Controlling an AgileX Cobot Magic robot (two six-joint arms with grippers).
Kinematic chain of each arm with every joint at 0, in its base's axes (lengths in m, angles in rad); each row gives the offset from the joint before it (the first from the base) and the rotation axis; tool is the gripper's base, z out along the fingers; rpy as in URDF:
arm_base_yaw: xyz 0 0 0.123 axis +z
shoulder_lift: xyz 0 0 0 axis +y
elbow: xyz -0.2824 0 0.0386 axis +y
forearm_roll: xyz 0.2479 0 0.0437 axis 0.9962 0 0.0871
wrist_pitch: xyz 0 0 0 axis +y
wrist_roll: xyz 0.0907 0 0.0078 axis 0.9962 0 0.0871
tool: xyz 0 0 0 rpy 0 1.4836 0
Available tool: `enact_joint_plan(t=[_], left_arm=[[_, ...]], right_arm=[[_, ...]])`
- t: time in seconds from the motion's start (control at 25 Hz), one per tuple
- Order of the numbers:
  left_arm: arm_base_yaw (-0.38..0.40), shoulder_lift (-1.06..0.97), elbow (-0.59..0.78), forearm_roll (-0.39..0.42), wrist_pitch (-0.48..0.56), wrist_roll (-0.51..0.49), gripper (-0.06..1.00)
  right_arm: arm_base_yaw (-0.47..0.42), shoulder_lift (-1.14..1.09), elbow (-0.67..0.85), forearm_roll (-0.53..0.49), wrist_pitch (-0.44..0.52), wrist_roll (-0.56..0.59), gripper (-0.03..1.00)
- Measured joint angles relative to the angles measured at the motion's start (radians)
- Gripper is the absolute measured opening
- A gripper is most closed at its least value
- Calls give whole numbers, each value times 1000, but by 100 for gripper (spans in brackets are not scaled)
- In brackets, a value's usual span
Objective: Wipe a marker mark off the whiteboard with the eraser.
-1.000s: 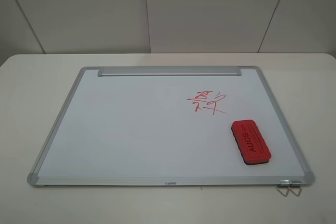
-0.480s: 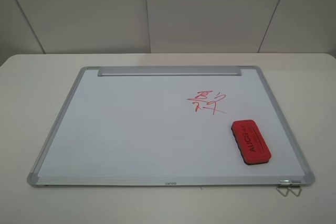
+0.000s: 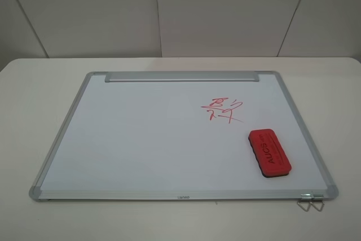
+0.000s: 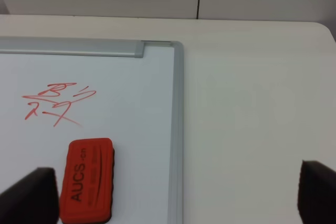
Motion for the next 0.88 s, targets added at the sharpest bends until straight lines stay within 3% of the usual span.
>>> enact_joint_plan(t=[0.88], left_arm=[[0, 0, 0, 0, 0, 0, 77]], right_arm=[[0, 0, 0, 9, -8, -1, 83]])
